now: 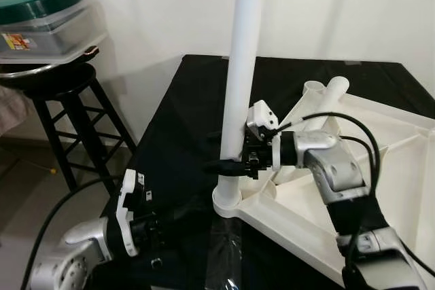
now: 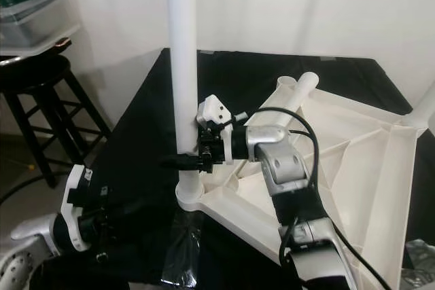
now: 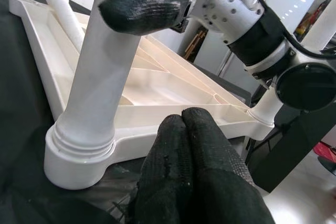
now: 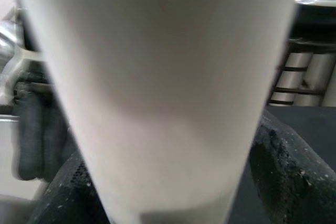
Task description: Building children table
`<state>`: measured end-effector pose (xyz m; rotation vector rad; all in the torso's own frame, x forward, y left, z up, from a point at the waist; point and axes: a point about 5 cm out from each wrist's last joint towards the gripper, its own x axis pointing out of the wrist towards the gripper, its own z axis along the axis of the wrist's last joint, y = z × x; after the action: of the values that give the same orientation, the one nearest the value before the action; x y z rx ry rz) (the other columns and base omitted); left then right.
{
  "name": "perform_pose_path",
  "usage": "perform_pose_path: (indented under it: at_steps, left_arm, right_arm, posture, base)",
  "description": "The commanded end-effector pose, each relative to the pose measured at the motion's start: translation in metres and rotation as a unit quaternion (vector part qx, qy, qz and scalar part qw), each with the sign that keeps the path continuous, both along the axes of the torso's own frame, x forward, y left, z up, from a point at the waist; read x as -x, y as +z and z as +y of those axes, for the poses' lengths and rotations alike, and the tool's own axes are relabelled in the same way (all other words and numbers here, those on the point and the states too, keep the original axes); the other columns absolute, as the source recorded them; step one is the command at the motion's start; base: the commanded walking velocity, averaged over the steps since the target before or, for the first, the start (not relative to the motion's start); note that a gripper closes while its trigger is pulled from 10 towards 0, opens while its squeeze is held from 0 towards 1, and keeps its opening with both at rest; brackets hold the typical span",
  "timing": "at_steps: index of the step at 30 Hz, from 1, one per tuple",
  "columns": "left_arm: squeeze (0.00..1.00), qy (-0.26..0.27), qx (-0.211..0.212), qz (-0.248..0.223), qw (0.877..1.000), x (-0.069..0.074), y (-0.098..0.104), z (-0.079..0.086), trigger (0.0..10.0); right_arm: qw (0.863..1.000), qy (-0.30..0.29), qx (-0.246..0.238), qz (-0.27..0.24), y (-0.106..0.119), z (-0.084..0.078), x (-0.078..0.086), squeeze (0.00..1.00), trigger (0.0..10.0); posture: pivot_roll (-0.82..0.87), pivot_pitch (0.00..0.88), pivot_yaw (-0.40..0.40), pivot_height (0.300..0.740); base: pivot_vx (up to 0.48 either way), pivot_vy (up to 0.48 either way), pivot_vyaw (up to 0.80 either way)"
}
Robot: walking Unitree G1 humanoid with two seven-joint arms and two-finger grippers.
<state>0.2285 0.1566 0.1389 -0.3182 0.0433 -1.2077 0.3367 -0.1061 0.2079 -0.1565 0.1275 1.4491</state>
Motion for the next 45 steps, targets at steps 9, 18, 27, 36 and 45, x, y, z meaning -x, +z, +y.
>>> perform_pose_path:
  at_steps: [9,18,27,36,45]
  left_arm:
    - [0.00,-0.001,-0.005,0.004,1.000,0.006,-0.001,-0.002,10.0]
    - [0.00,-0.007,-0.005,0.008,1.000,0.007,-0.002,-0.003,10.0]
    - [0.00,-0.008,-0.003,0.008,1.000,0.005,0.001,0.004,10.0]
    - [0.00,-0.013,-0.004,0.013,1.000,0.003,0.001,0.007,10.0]
    - [0.00,-0.007,-0.002,0.011,1.000,0.003,0.001,0.007,10.0]
  right_arm:
    - [0.999,0.037,0.001,0.018,0.006,-0.004,-0.017,0.00,0.0]
    - [0.999,0.033,0.011,0.010,0.002,-0.015,-0.018,0.00,0.0]
    - [0.931,-0.359,0.064,0.008,-0.064,0.021,0.015,0.00,0.0]
    - [0.922,-0.380,0.070,-0.021,-0.063,0.038,0.033,0.00,0.0]
    - [0.945,-0.323,0.021,0.037,-0.047,0.048,0.042,1.00,10.0]
  posture:
    - [0.00,0.011,-0.005,0.740]
    - [0.00,0.012,-0.001,0.740]
    - [-0.04,0.042,0.020,0.740]
    - [-0.05,0.032,0.032,0.740]
    - [-0.04,0.028,0.018,0.740]
  base:
    - [0.000,0.000,0.00]
    - [0.000,0.000,0.00]
    - [0.000,0.000,0.00]
    - [0.000,0.000,0.00]
    - [0.000,0.000,0.00]
